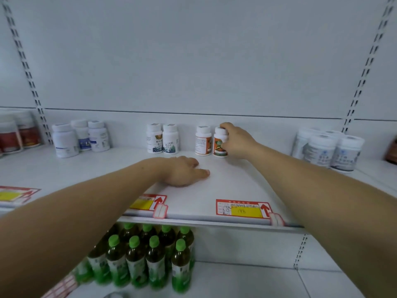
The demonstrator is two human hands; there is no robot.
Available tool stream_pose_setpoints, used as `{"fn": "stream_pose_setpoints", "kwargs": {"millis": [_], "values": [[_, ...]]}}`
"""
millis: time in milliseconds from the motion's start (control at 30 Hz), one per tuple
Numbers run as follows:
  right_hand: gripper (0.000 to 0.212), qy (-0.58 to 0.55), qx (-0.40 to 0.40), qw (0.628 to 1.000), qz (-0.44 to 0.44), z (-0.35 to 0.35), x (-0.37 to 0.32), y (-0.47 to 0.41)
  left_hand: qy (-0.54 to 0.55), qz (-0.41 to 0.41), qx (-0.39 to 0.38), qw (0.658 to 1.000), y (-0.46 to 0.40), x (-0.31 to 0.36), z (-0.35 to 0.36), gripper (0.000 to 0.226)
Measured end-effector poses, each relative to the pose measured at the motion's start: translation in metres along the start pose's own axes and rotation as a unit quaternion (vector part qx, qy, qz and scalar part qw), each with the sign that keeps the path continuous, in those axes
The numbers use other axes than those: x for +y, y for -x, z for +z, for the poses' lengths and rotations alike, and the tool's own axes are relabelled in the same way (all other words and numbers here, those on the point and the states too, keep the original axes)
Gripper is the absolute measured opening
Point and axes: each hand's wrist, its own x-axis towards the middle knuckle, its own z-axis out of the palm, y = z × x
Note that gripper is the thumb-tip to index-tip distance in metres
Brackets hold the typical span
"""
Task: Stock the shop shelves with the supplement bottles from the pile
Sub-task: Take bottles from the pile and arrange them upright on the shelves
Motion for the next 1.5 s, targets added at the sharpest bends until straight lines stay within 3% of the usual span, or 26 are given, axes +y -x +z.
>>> {"fn": "stream_pose_setpoints", "kwargs": {"millis": [133,300,500,633,767,967,1167,1400,1500], "values": [[0.054,0.000,0.000,1.000,0.008,0.004,0.002,-0.009,0.035,-0.038,0.045,0.998,-0.014,0.009,-0.004,0.082],[0.055,0.016,-0.006,1.000,-0.007,0.002,0.008,-0.011,0.216,-0.078,0.165,0.959,-0.044,0.015,-0.015,0.088],[0.054,0.014,-0.005,1.000,0.001,-0.009,0.030,-0.006,0.291,-0.069,0.188,0.936,-0.079,0.018,-0.016,0.055],[0.054,0.004,-0.003,1.000,0.001,-0.015,0.042,-0.001,0.324,-0.029,0.160,0.932,-0.089,0.033,-0.013,0.047],[0.050,-0.002,-0.006,1.000,-0.009,-0.021,0.046,0.000,0.304,-0.004,0.147,0.941,-0.090,0.039,-0.013,0.043],[0.052,0.019,-0.015,1.000,0.004,-0.020,0.042,0.004,0.168,-0.008,0.117,0.979,-0.084,0.047,-0.011,0.047],[0.064,0.061,0.011,0.998,0.018,-0.040,0.016,0.005,0.095,-0.051,0.086,0.990,-0.043,0.023,-0.029,0.074],[0.062,0.068,-0.030,0.992,-0.098,-0.018,-0.117,0.001,0.045,-0.051,0.119,0.991,0.073,-0.056,-0.048,0.059],[0.062,0.040,-0.063,0.984,-0.161,0.014,-0.205,0.012,0.045,-0.102,0.131,0.985,0.138,-0.116,-0.046,0.063]]}}
